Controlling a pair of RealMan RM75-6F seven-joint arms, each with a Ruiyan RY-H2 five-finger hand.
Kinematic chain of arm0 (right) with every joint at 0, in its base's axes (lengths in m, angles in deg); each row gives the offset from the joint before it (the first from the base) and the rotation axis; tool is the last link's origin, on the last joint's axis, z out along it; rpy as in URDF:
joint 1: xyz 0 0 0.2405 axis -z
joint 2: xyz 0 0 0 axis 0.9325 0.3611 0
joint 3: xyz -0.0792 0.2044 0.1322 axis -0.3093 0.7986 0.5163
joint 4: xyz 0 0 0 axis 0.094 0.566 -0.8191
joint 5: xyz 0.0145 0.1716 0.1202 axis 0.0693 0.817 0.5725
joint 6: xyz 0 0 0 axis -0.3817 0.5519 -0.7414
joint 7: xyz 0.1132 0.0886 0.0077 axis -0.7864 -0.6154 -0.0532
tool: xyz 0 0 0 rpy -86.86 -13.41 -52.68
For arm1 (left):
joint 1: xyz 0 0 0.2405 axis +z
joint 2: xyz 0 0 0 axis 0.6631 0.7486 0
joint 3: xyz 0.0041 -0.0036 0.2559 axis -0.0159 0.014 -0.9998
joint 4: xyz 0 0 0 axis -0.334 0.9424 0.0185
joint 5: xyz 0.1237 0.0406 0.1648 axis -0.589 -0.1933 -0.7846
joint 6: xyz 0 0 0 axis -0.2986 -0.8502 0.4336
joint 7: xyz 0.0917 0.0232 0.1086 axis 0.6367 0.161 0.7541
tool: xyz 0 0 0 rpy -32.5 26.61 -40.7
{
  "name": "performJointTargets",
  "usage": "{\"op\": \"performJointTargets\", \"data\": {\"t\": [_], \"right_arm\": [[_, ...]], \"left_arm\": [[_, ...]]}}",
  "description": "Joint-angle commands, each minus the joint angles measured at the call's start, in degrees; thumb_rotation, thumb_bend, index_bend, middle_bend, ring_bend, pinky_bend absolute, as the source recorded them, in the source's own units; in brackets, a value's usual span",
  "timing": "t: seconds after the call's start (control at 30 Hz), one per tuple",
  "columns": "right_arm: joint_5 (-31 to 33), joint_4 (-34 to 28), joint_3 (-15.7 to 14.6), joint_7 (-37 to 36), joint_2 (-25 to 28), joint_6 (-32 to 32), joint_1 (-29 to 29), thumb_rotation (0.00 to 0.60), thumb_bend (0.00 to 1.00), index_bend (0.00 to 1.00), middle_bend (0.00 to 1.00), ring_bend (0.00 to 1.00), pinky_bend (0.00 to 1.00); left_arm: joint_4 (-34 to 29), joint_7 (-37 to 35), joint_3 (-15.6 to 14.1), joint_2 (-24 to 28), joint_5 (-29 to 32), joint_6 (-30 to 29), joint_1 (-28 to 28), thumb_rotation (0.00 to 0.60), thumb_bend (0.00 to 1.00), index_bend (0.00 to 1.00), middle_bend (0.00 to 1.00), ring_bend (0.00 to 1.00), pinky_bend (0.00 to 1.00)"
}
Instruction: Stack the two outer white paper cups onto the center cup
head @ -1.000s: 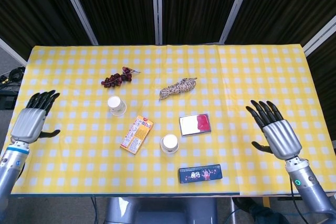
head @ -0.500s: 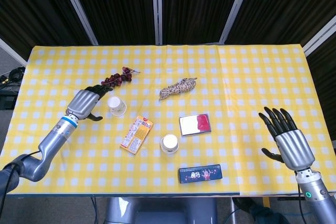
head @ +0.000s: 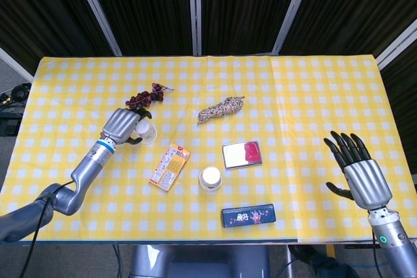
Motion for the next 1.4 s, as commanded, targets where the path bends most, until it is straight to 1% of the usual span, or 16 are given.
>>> {"op": "performJointTargets", "data": {"t": [0.03, 0.13, 0.2, 0.33, 0.43, 0.53, 0.63, 0.77, 0.87, 1.03, 1.17, 1.27, 1.4], "right_arm": [[0.01, 0.03, 0.18, 0.08, -0.13, -0.03, 0.08, 0.6, 0.0, 0.0, 0.0, 0.0, 0.01], [-0.13, 0.07, 0.46, 0.29, -0.34, 0.14, 0.24, 0.6, 0.0, 0.0, 0.0, 0.0, 0.01], [-0.12, 0.03, 0.61, 0.47, -0.44, 0.12, 0.35, 0.6, 0.0, 0.0, 0.0, 0.0, 0.01], [-0.17, -0.09, 0.89, 0.76, -0.47, 0.13, 0.52, 0.6, 0.0, 0.0, 0.0, 0.0, 0.01], [-0.17, -0.22, 1.2, 0.92, -0.49, 0.4, 0.72, 0.6, 0.0, 0.0, 0.0, 0.0, 0.01], [-0.09, -0.34, 1.48, 1.08, -0.52, 0.43, 0.85, 0.6, 0.0, 0.0, 0.0, 0.0, 0.01], [-0.09, -0.41, 1.61, 1.15, -0.54, 0.41, 0.91, 0.6, 0.0, 0.0, 0.0, 0.0, 0.01], [-0.14, -0.62, 1.81, 1.42, -0.6, 0.36, 1.01, 0.6, 0.0, 0.0, 0.0, 0.0, 0.01], [-0.1, -0.67, 1.89, 1.67, -0.67, 0.19, 1.09, 0.6, 0.0, 0.0, 0.0, 0.0, 0.01], [0.24, -0.74, 2.23, 1.83, -0.71, 0.27, 1.33, 0.6, 0.0, 0.0, 0.0, 0.0, 0.01], [0.6, -0.72, 2.69, 2.21, -0.77, 0.86, 1.74, 0.6, 0.0, 0.0, 0.0, 0.0, 0.01], [0.82, -0.81, 2.93, 2.12, -0.59, 1.07, 1.97, 0.6, 0.0, 0.0, 0.0, 0.0, 0.01], [0.9, -0.87, 3.2, 1.95, -0.46, 1.29, 2.14, 0.6, 0.0, 0.0, 0.0, 0.0, 0.01]], "left_arm": [[-0.04, 0.86, -0.39, 0.27, -0.34, -0.66, -0.18, 0.6, 0.23, 0.45, 0.42, 0.45, 0.58], [-1.52, 1.7, -0.44, 1.0, -0.21, -1.78, 0.0, 0.6, 0.23, 0.5, 0.46, 0.49, 0.61], [-2.84, 1.97, -0.38, 1.76, -0.07, -2.43, 0.13, 0.6, 0.23, 0.51, 0.47, 0.5, 0.62], [-6.0, 1.88, -0.15, 3.68, 0.03, -3.92, 0.5, 0.6, 0.23, 0.53, 0.48, 0.51, 0.63], [-9.52, 0.96, 0.34, 5.66, -0.72, -6.13, 0.74, 0.6, 0.23, 0.53, 0.48, 0.51, 0.63], [-15.46, -0.29, 0.94, 8.48, -2.62, -9.08, 0.76, 0.6, 0.23, 0.53, 0.48, 0.51, 0.63], [-19.42, -1.08, 1.12, 10.08, -3.71, -10.29, 0.7, 0.6, 0.22, 0.53, 0.48, 0.51, 0.63], [-26.81, -2.12, 0.93, 12.25, -6.59, -11.71, -0.03, 0.6, 0.22, 0.53, 0.48, 0.51, 0.63], [-30.79, -1.24, 0.42, 12.74, -8.71, -11.34, -1.3, 0.6, 0.21, 0.53, 0.48, 0.51, 0.63], [-34.1, 1.46, -0.03, 12.11, -11.45, -8.93, -4.49, 0.6, 0.21, 0.53, 0.48, 0.51, 0.63], [-36.19, 3.6, 0.19, 11.22, -11.26, -6.27, -6.86, 0.6, 0.2, 0.53, 0.48, 0.51, 0.63], [-36.49, 5.81, 0.12, 10.57, -9.97, -4.14, -8.06, 0.6, 0.2, 0.53, 0.48, 0.51, 0.63], [-36.56, 7.21, -0.36, 10.02, -9.35, -3.03, -8.83, 0.6, 0.2, 0.53, 0.48, 0.51, 0.63]]}}
